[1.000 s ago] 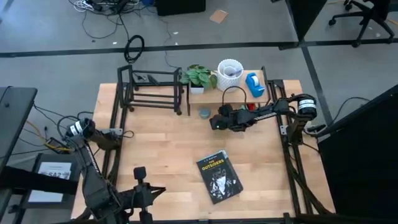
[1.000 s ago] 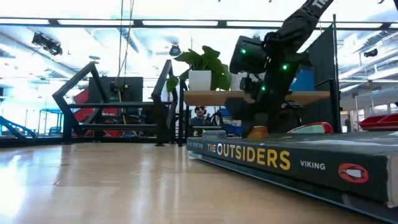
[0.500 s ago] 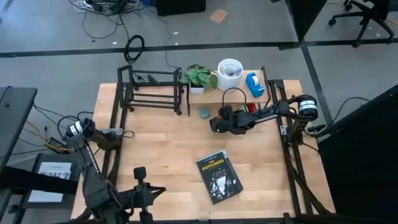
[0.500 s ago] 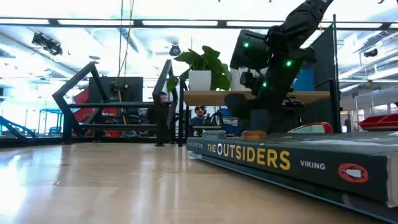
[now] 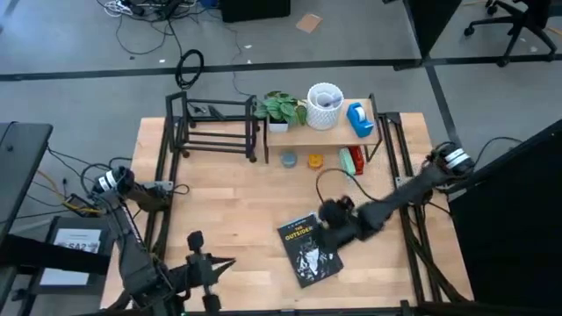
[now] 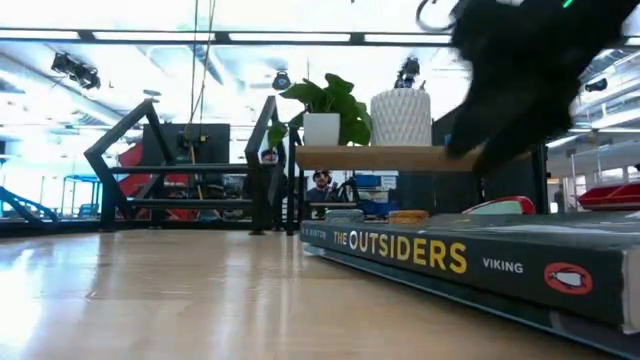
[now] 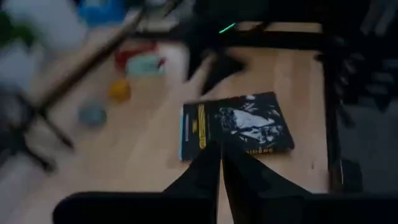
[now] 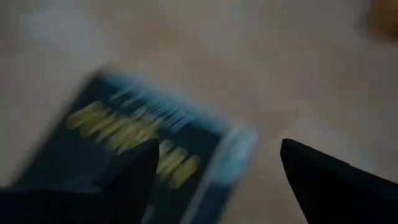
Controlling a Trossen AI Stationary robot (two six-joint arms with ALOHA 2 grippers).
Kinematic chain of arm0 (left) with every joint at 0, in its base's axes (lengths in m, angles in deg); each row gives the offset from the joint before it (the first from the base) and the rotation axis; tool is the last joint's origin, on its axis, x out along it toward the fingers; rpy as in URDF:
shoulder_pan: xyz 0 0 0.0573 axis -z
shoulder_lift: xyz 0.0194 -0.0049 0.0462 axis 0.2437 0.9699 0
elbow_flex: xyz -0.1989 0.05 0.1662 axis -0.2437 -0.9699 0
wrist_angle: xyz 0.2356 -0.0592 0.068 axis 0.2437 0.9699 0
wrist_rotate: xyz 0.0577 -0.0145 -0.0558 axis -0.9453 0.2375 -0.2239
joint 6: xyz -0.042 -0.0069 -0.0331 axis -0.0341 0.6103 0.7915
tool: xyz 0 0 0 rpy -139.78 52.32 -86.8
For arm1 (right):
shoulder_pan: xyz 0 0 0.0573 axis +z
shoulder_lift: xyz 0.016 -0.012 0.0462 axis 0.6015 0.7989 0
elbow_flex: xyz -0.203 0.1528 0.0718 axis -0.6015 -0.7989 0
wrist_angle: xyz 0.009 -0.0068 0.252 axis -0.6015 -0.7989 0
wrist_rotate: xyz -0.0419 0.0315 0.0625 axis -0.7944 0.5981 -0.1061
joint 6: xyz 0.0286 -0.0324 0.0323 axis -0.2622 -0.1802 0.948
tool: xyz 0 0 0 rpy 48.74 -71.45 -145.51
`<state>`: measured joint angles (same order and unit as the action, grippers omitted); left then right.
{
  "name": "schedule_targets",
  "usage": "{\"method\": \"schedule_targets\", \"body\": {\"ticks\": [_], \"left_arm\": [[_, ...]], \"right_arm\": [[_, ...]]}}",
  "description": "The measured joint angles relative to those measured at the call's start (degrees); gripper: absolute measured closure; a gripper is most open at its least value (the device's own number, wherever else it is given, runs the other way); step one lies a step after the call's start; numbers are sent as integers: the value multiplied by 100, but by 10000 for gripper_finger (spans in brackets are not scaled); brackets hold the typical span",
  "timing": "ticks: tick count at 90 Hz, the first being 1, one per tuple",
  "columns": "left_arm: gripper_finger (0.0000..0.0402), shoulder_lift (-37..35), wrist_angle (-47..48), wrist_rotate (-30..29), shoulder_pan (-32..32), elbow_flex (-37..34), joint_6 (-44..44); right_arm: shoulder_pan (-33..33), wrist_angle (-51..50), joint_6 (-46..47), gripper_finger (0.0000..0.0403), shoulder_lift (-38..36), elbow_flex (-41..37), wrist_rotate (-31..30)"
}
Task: Stock shelves
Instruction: Put the black book on the black book shelf
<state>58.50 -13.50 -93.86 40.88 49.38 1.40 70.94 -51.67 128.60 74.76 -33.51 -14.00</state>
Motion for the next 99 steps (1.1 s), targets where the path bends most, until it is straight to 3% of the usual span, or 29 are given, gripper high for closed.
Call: {"method": "schedule_targets", "body": {"ticks": [9,22,35,47,63,75,87,99], "left_arm": [[391,-7,-374,968,-527,-510,46],[341,-31,-1756,2896,-1385,-1203,-1353],[266,-32,-4094,4864,-2295,-2043,-2381],[208,-19,-6152,6027,-2971,-2955,-2003],[166,126,-7555,6216,-3493,-4074,-634],[158,459,-8452,6122,-3676,-4496,-20],[159,951,-9426,6083,-3703,-4474,262],[160,1267,-9308,6038,-3719,-4209,293]], "right_arm": [[486,295,208,97,-90,0,-123],[885,542,436,97,-77,0,-572],[991,577,568,97,-74,0,-1064],[1013,604,561,97,-74,0,-1331],[983,606,676,97,-72,0,-1408],[745,546,1406,98,-60,-115,-401],[552,-115,2936,110,229,-291,313],[482,-517,3727,128,689,-298,1147]]}}
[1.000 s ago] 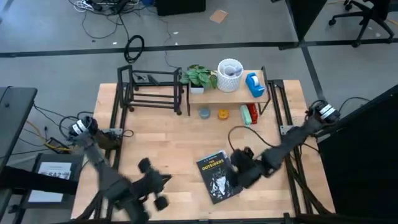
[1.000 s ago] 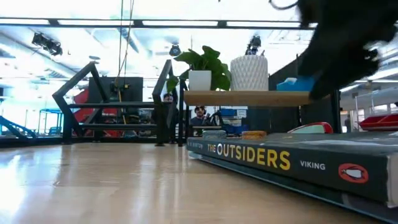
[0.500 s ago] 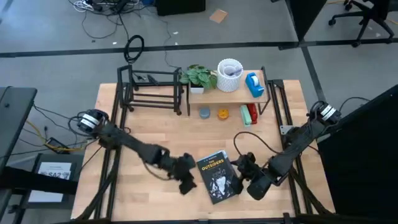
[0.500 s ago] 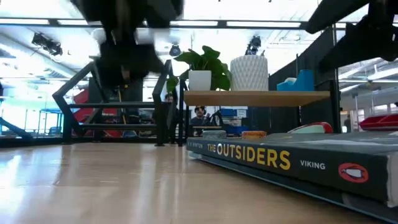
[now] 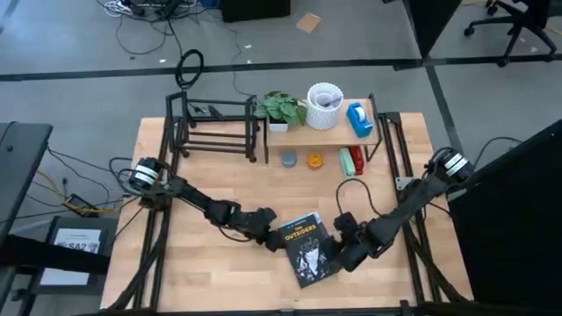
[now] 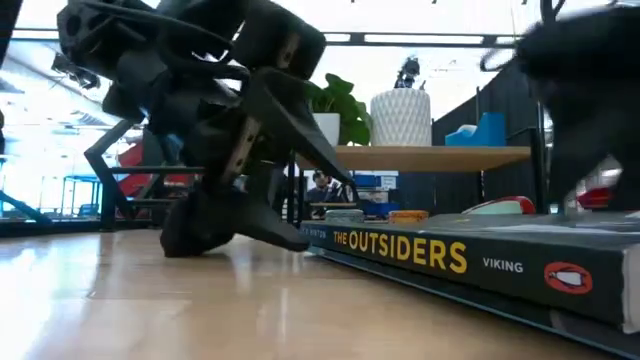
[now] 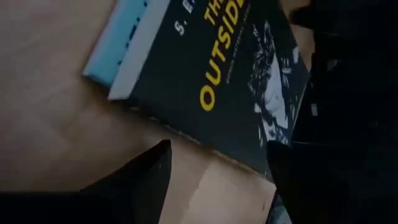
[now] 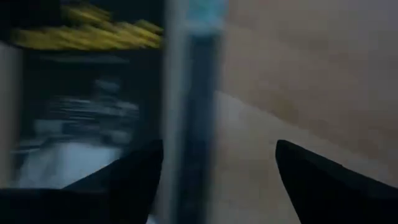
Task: Stock shelves
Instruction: Put the black book on the black book shelf
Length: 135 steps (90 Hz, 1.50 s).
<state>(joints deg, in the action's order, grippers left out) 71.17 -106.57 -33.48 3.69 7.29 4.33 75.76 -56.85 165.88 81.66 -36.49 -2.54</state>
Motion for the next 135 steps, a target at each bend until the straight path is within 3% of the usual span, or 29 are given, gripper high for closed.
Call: {"method": "schedule_targets", "body": {"ticks": [13,31,45,63,77,85,94,107,127,135], "left_arm": [[160,40,57,-39,-95,63,-31],[174,51,-11,-120,-156,65,-132],[235,68,-214,-154,-128,70,-411],[367,-273,-211,-212,-119,83,-918],[371,-1181,315,-513,-102,82,-1375],[371,-1994,1139,-931,-24,92,-1673],[371,-3039,2871,-1572,128,287,-2017],[371,-4250,5832,-3256,433,1200,-2099],[371,-4689,9479,-5521,649,2965,-1371],[371,-4649,10267,-6307,423,3345,-1050]], "right_arm": [[-40,585,-375,141,356,39,81],[-80,1533,-801,142,447,42,-268],[-109,1715,-999,142,460,34,-324],[-99,1699,-1079,142,460,34,-332],[18,1677,-1078,142,462,31,-414],[117,1659,-1043,142,464,27,-520],[183,1660,-1026,142,469,27,-647],[199,1663,-1025,142,469,27,-695],[98,1666,-1031,142,469,27,-775],[47,1684,-1073,142,469,27,-779]]}}
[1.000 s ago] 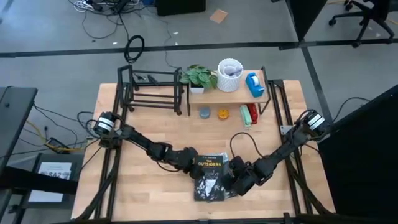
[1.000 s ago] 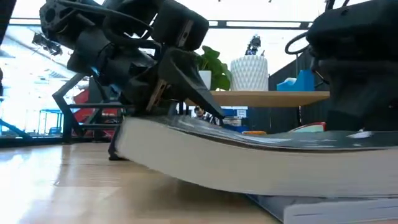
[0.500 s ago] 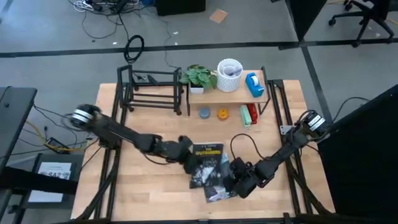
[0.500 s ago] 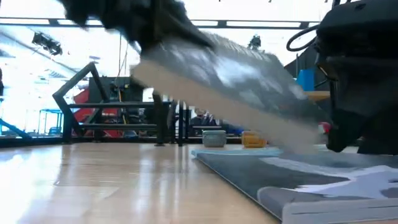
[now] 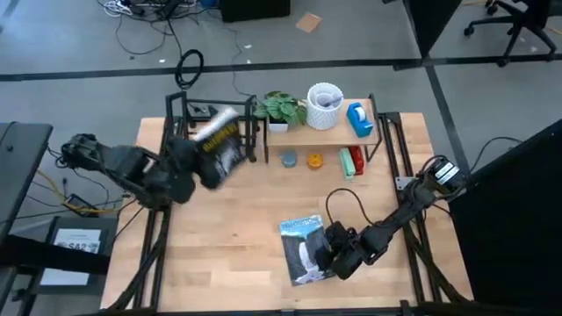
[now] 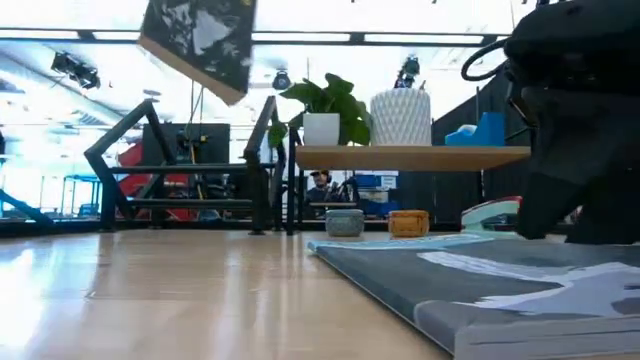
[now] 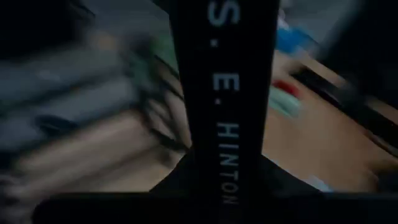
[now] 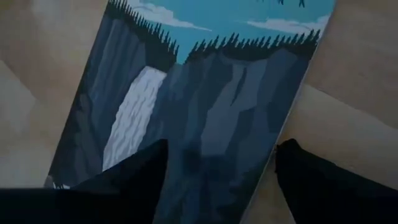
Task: Stock shelves
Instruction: Put the black book on the black book shelf
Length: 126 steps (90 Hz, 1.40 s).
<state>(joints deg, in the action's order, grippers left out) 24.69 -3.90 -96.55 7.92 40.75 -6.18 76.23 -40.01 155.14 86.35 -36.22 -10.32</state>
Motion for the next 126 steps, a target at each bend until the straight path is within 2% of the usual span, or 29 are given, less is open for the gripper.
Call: {"method": "schedule_targets", "body": {"ticks": [8,19,31,39,45,53,74,85,126], "left_arm": [[371,1,213,-204,-493,68,93],[371,98,184,0,-1507,66,-134],[371,292,-316,665,-2901,64,-957],[371,505,-897,1323,-3699,64,-1553],[371,724,-1310,1774,-4168,64,-1854],[371,1099,-1616,2068,-4573,64,-2077],[371,2163,-2037,2521,-4903,62,-2102],[355,2498,-2366,2835,-4914,62,-1991],[342,2636,-2681,3309,-4914,64,-1996]], "right_arm": [[-47,5,-9,142,0,0,-2],[-110,23,-63,142,0,0,-5],[-199,156,-181,142,0,0,-25],[-241,269,-306,142,0,0,-35],[-271,326,-367,142,0,0,-37],[-294,401,-444,142,0,0,-53],[-294,475,-462,142,-2,0,-114],[-292,475,-467,142,-2,0,-129],[-290,518,-595,142,-7,0,-260]]}}
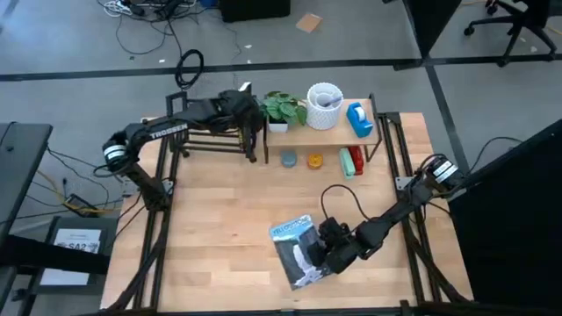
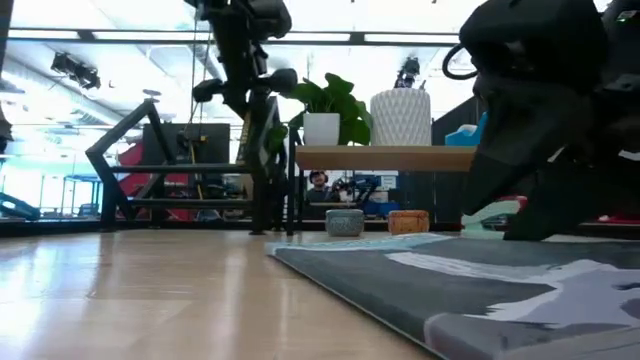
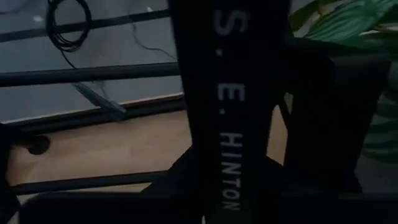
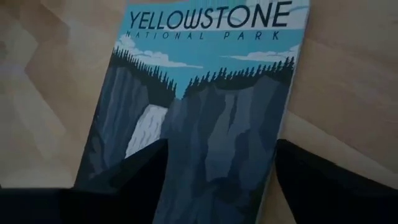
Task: Stock shelves
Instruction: Put the black book on the black book shelf
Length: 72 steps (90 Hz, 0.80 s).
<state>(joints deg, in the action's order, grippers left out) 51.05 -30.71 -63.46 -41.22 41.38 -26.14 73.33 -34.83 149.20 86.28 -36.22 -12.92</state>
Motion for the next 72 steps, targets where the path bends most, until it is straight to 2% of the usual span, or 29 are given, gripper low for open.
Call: {"method": "schedule_targets", "body": {"ticks": [22,54,72], "left_arm": [[319,-70,-233,158,30,36,-149],[229,-77,-182,255,160,476,-470],[215,-77,-209,294,204,481,-737]], "right_arm": [[0,35,-21,142,0,0,-4],[0,35,-21,142,-2,2,-13],[0,35,-21,142,-2,2,-11]]}}
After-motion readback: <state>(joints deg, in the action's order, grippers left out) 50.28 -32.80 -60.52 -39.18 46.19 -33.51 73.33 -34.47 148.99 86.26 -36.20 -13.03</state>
